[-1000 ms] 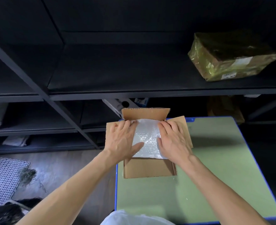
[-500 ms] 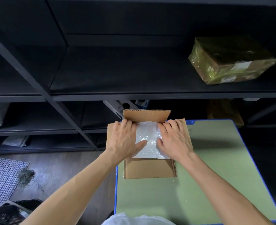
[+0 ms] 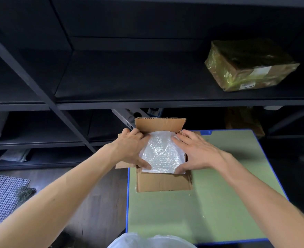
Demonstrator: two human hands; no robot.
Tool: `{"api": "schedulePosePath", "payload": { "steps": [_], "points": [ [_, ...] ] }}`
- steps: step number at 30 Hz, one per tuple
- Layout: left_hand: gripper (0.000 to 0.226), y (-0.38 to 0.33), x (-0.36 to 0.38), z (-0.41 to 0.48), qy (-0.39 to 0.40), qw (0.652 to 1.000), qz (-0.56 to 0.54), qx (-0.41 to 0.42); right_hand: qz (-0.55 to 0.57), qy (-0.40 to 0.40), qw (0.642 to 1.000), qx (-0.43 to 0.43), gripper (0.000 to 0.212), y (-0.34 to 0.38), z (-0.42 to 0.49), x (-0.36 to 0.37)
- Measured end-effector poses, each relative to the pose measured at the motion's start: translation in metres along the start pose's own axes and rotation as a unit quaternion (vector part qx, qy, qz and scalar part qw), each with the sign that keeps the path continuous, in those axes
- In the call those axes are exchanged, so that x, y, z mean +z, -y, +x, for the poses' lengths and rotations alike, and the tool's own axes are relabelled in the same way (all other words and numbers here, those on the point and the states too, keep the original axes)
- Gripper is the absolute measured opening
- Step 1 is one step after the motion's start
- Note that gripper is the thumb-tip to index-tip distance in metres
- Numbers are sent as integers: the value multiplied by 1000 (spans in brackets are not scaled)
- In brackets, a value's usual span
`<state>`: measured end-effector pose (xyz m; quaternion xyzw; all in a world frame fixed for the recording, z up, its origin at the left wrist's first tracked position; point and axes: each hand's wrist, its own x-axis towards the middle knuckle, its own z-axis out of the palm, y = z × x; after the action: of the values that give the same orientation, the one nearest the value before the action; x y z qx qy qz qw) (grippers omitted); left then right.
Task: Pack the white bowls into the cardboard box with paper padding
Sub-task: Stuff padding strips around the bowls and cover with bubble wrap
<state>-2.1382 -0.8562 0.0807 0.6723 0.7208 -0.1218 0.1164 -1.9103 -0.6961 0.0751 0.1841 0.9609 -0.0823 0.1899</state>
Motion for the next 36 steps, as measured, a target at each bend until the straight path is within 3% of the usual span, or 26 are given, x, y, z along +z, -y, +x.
{"api": "schedulePosePath", "payload": {
  "steps": [4, 10, 14, 19, 21, 27, 32, 36],
  "points": [
    [115, 1, -1, -1, -5, 1000, 5, -7, -40, 32, 999, -18, 135, 0, 2, -5],
    [107, 1, 12, -9, -78, 997, 22, -1, -36, 15, 999, -23, 97, 1, 1, -17],
    [109, -2, 14, -10, -79, 996, 27, -7, -51, 8, 999, -12, 91, 11, -1, -17],
    [109, -4, 10, -10, -81, 996, 43, -2, 35, 96, 995, 7, 79, 8, -6, -32],
    [108, -6, 8, -10, -85, 995, 44, -6, 59, 98, 993, 16, 82, 11, -7, -36],
    [105, -10, 7, -12, -88, 995, 44, -12, 71, 129, 989, 26, 122, 14, -12, -35],
    [103, -12, 4, -11, -84, 996, 40, -17, 118, 85, 989, 40, 112, 20, -9, -38],
    [103, -11, 4, -12, -81, 996, 30, -15, 43, 34, 998, 33, 86, 23, -6, -25]
  ]
}}
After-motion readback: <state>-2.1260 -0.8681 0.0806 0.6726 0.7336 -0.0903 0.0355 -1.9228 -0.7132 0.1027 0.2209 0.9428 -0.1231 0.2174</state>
